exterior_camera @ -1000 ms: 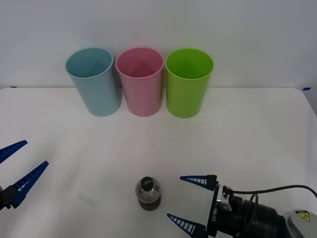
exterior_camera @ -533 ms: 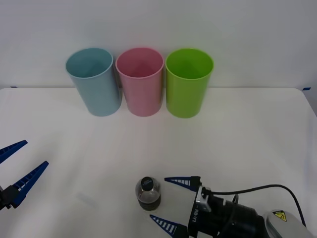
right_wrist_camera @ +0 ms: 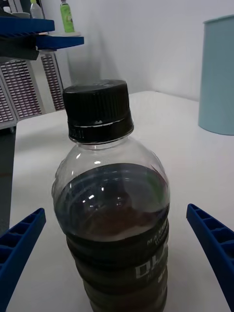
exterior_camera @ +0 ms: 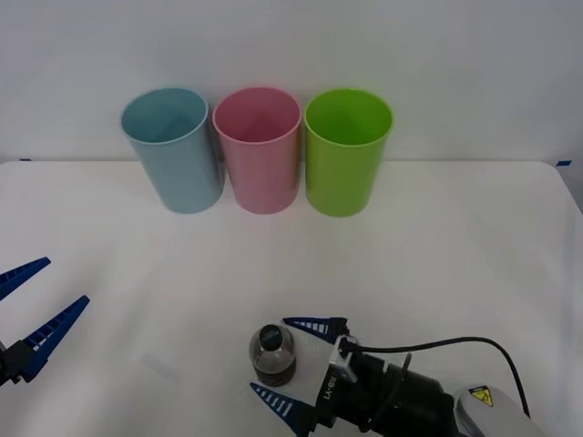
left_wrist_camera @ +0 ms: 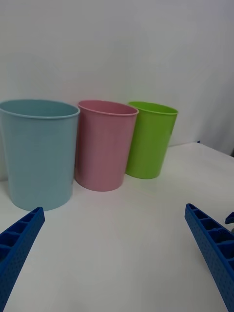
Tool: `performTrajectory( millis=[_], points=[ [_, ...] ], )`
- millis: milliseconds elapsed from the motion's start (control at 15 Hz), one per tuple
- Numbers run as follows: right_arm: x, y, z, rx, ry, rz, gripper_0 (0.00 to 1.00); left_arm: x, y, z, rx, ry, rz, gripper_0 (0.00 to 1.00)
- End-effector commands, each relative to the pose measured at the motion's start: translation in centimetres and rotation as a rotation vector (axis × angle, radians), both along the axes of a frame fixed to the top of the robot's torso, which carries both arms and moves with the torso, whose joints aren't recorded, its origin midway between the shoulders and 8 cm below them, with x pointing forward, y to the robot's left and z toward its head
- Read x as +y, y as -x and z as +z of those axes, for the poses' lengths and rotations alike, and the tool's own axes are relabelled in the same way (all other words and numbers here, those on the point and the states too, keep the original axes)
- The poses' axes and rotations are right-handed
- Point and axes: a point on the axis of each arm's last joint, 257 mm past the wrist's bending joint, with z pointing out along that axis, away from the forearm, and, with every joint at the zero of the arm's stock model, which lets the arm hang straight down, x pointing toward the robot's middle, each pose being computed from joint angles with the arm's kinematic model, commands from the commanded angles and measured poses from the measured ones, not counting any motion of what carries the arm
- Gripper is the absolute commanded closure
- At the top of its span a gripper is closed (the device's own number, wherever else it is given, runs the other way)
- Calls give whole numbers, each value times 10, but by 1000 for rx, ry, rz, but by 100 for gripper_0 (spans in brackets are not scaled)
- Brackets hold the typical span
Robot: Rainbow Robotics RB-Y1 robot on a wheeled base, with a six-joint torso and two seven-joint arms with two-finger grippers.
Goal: Grasp the object on the table and drop it into the matching bin: aluminum can to the light blue bin, PET bottle to the pink bin.
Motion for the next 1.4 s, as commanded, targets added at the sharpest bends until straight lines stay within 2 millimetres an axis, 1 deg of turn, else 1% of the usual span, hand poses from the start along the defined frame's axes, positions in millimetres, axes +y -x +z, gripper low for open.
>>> performTrajectory(
  millis=[67,400,933,1000,1067,1200,1400],
  points=[
    [8,-4,-2,-2,9,-19,0,0,0,0,0,0,0,0],
    [19,-7,-4,6,14,-44,0,0,0,0,0,0,0,0],
    [20,-9,-5,7,19,-55,0,0,0,0,0,0,0,0],
    [20,-9,-6,3,21,-54,2,0,0,0,0,0,0,0],
    [20,-9,-6,0,22,-53,61,0,0,0,0,0,0,0],
    [23,-9,-4,-11,24,-47,100,0,0,0,0,0,0,0],
    [23,-9,-3,-16,25,-48,100,0,0,0,0,0,0,0]
  ],
)
